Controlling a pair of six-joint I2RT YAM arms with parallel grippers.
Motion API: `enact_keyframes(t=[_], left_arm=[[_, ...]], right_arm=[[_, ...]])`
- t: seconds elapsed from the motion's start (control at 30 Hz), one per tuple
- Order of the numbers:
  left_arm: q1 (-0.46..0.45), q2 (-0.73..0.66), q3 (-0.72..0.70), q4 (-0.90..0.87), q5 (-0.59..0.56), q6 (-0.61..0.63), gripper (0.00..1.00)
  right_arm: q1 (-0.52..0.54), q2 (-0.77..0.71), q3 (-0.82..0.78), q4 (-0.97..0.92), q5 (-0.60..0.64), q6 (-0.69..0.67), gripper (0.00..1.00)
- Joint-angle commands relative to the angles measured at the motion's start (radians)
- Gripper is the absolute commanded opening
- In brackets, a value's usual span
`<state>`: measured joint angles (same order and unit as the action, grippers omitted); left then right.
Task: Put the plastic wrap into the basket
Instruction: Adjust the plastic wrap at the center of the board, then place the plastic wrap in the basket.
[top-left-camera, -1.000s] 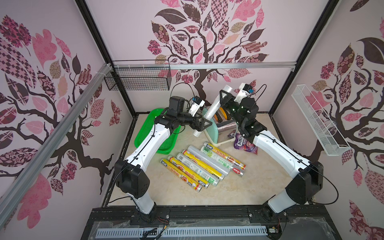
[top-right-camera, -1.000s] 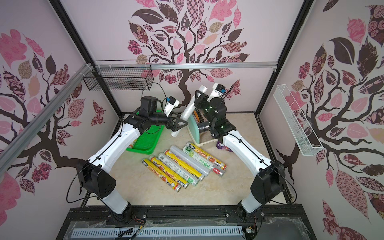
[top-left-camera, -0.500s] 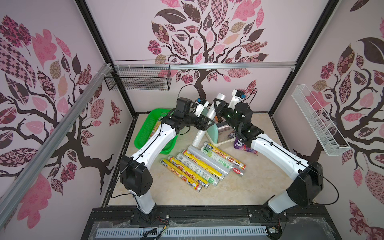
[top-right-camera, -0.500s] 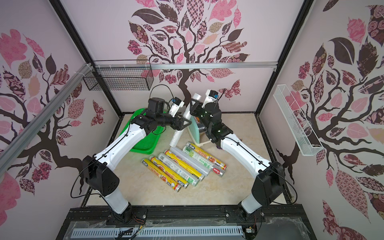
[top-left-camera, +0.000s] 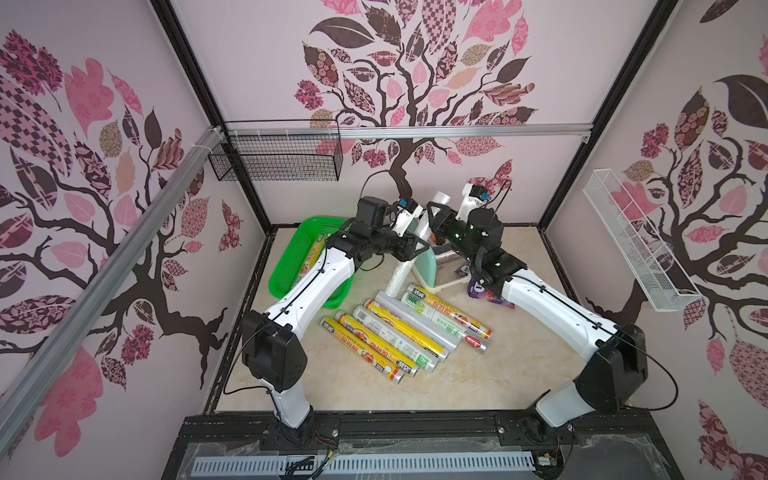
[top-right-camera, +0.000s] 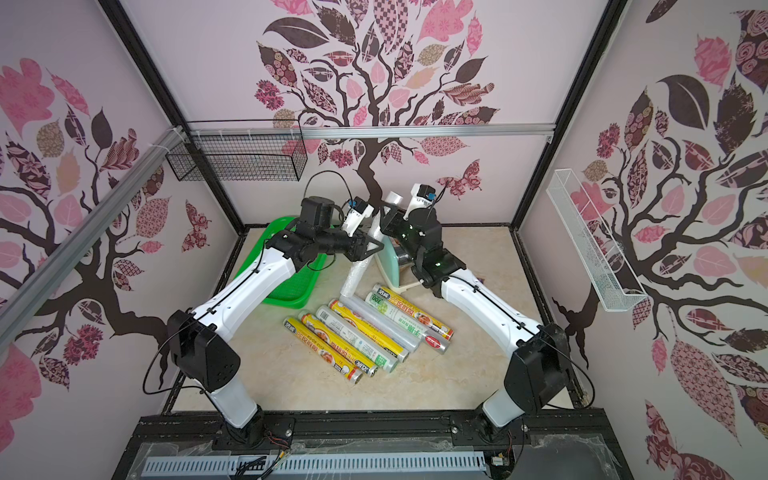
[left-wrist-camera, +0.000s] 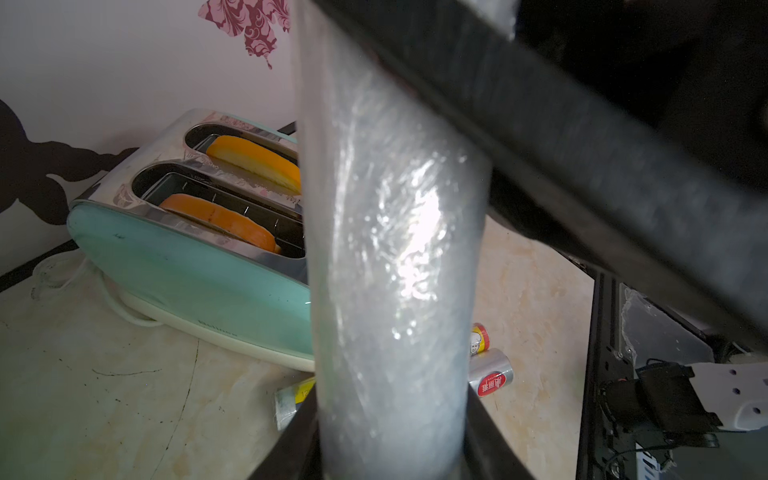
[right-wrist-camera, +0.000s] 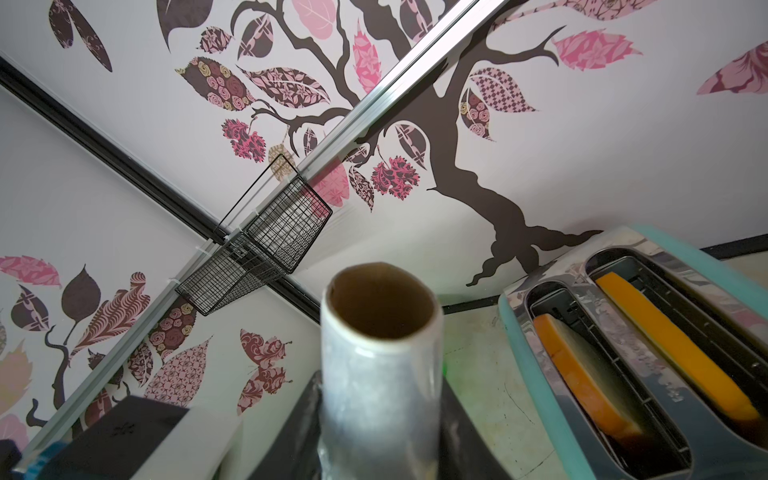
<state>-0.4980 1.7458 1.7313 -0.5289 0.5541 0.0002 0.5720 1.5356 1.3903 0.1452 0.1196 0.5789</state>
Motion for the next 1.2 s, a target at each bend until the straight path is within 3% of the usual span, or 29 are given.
enact_keyframes(t=[0.0, 0.2, 0.4, 0.7, 0.77, 0.83, 1.03, 1.17], left_arm=[[0.021, 0.01, 0.029, 0.038, -0.045, -0.024, 0.38], [0.049, -0.006, 0.029, 0.032, -0.03, -0.026, 0.35], [0.08, -0.032, 0.023, 0.018, -0.05, -0.005, 0.35], [0.15, -0.082, -0.024, -0.011, -0.114, 0.011, 0.36], [0.16, -0.095, -0.039, -0.018, -0.137, 0.027, 0.36], [0.176, -0.105, -0.053, -0.033, -0.153, 0.042, 0.36], [0.231, -0.12, -0.083, -0.103, -0.121, 0.13, 0.38], [0.287, -0.121, -0.099, -0.132, -0.069, 0.125, 0.39]], right_arm=[[0.011, -0.012, 0.01, 0.032, -0.078, -0.031, 0.46], [0.01, -0.057, -0.036, 0.038, -0.131, -0.123, 0.62], [-0.006, -0.112, -0.055, 0.028, -0.238, -0.185, 0.71], [-0.005, -0.144, 0.001, -0.161, -0.536, -0.605, 0.8], [-0.003, -0.155, 0.01, -0.228, -0.576, -0.697, 0.85], [0.0, -0.169, 0.01, -0.291, -0.597, -0.79, 0.99], [0.021, -0.164, 0.025, -0.473, -0.598, -1.027, 0.99], [0.028, -0.161, -0.019, -0.421, -0.574, -1.023, 0.99]])
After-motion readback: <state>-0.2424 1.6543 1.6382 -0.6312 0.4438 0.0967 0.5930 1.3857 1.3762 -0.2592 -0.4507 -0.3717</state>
